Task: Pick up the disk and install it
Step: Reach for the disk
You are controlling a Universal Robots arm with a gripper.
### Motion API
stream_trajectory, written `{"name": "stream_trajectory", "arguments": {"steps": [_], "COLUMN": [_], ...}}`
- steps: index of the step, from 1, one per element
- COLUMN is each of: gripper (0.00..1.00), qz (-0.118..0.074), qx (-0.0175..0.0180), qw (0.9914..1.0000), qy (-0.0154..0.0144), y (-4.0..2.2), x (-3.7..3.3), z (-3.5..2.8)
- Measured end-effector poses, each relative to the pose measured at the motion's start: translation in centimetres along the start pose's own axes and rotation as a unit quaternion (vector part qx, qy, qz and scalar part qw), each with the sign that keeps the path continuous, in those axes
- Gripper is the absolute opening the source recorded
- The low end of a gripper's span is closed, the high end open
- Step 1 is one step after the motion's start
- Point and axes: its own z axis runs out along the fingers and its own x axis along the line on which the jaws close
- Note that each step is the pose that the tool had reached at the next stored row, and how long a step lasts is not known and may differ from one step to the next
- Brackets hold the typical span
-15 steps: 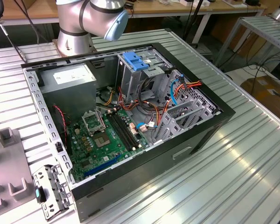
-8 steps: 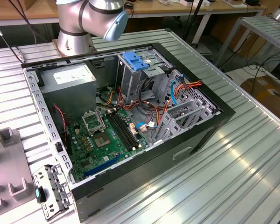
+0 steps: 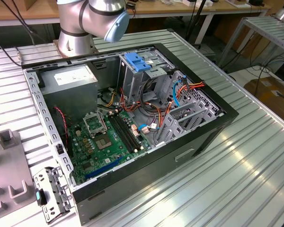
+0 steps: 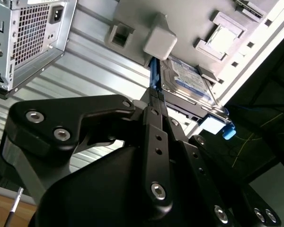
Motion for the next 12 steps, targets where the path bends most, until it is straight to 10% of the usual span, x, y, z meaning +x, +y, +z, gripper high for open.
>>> {"name": "stream_trajectory", "arguments": {"steps": [12], "gripper": [0.11], "qz": [0.000], "qx": [0.0004], "qw": [0.99998], "qy": [0.0057], "y": [0.83], "x": [5.25], "z": [0.62]}}
